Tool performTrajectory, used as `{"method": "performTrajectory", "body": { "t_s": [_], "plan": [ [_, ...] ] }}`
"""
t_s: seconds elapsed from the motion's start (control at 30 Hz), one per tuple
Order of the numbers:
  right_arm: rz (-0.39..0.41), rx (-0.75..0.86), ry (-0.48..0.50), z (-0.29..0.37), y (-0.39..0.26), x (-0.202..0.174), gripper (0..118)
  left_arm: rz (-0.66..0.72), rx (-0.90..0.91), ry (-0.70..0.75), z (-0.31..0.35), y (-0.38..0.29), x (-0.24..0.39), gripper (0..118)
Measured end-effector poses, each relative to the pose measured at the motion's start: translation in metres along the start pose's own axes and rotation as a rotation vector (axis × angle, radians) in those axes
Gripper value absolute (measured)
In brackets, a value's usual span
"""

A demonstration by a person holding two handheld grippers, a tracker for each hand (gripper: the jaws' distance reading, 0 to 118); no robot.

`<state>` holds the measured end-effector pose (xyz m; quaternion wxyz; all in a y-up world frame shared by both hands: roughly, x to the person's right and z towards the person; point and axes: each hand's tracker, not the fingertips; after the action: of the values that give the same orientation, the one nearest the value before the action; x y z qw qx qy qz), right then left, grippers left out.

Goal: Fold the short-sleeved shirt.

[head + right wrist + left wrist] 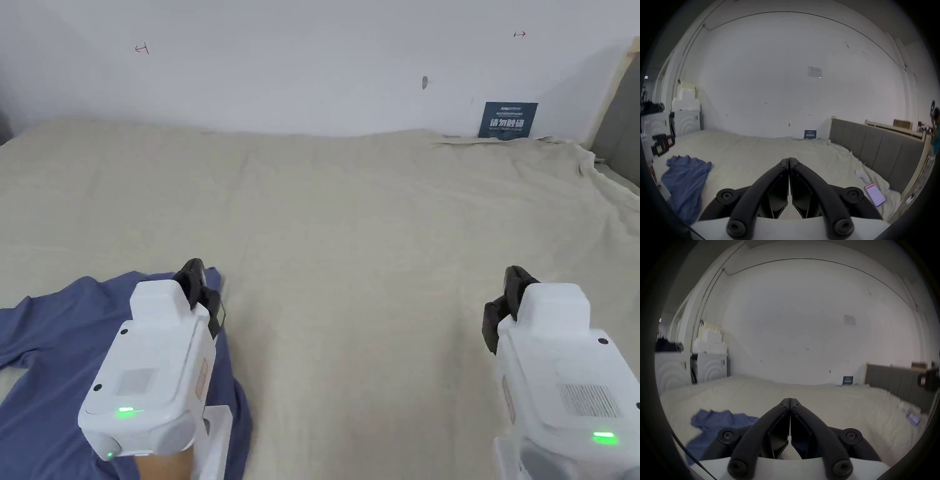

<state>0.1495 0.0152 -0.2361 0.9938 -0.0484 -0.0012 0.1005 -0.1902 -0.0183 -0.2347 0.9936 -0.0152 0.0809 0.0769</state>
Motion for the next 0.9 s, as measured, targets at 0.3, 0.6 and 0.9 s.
{"method": "performTrajectory", "body": {
  "t_s": [0.3,0.6,0.9],
  "plan": [
    [0.867,0.320,-0.297,0.014,-0.009,-0.049,0,1.254,0.025,-0.327,-0.003,-0.018,-0.073,2],
    [0.088,0.070,-0.019,0.013,0.013,0.000,0,0.044,0.049,-0.067,0.007,0.026,0.004,2],
    [-0.214,-0.012,0.070,0.015,0.009,0.014,0,-0.315,0.062,-0.007,0.007,-0.001,0.033,2]
  ]
}}
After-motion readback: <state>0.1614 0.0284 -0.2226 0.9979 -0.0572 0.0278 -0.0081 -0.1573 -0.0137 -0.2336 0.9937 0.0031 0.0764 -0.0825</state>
